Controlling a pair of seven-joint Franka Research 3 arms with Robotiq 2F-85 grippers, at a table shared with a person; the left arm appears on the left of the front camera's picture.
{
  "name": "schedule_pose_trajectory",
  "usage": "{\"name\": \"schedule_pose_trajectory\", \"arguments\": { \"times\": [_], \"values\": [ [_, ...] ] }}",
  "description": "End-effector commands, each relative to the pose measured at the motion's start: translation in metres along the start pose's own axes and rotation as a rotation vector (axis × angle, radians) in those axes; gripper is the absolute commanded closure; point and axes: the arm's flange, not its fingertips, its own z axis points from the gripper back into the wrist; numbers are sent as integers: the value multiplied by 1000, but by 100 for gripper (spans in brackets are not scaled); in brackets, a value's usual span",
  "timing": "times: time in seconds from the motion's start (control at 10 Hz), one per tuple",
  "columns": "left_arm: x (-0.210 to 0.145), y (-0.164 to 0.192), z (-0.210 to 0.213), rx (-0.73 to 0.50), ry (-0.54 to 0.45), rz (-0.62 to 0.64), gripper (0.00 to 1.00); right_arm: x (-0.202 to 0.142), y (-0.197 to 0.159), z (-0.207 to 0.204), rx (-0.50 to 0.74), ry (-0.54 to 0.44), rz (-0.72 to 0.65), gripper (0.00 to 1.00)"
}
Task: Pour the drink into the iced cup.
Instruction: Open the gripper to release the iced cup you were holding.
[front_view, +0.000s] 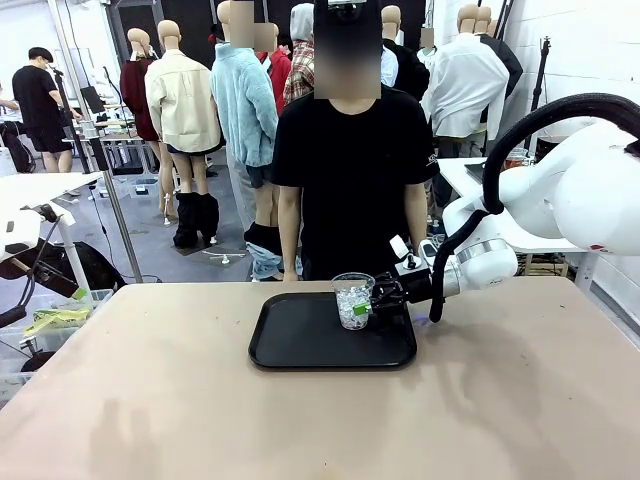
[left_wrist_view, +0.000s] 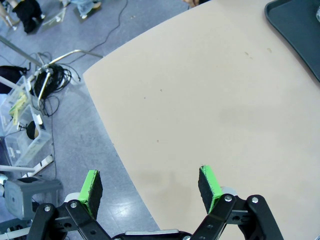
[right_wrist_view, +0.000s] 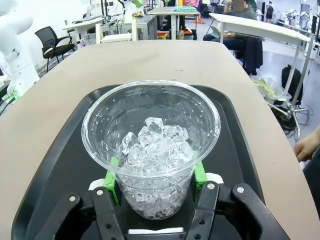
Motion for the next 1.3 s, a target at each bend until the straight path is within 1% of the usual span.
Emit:
{"name": "schedule_pose_trajectory", "arguments": {
  "times": [0.0,0.1,0.2,0.3,0.4,0.6,0.9,1.0,1.2],
  "values": [
    [0,0,1,9,-2,-1,0,14,15,6,-78,20,6,38],
    [0,0,1,9,-2,-1,0,29,25,10,-126,17,31,38],
    [0,0,1,9,-2,-1,0,44,30,12,-159,33,47,38],
    [0,0,1,9,-2,-1,0,56,32,16,-164,34,58,38],
    [0,0,1,9,-2,-1,0,67,34,25,-187,38,79,38],
    [0,0,1,9,-2,-1,0,86,34,61,-278,-14,125,38],
    [0,0,1,9,-2,-1,0,98,36,110,-356,-34,151,38],
    [0,0,1,9,-2,-1,0,100,34,122,-389,-35,153,38],
    [0,0,1,9,-2,-1,0,98,28,136,-406,-59,136,38]
  ]
}}
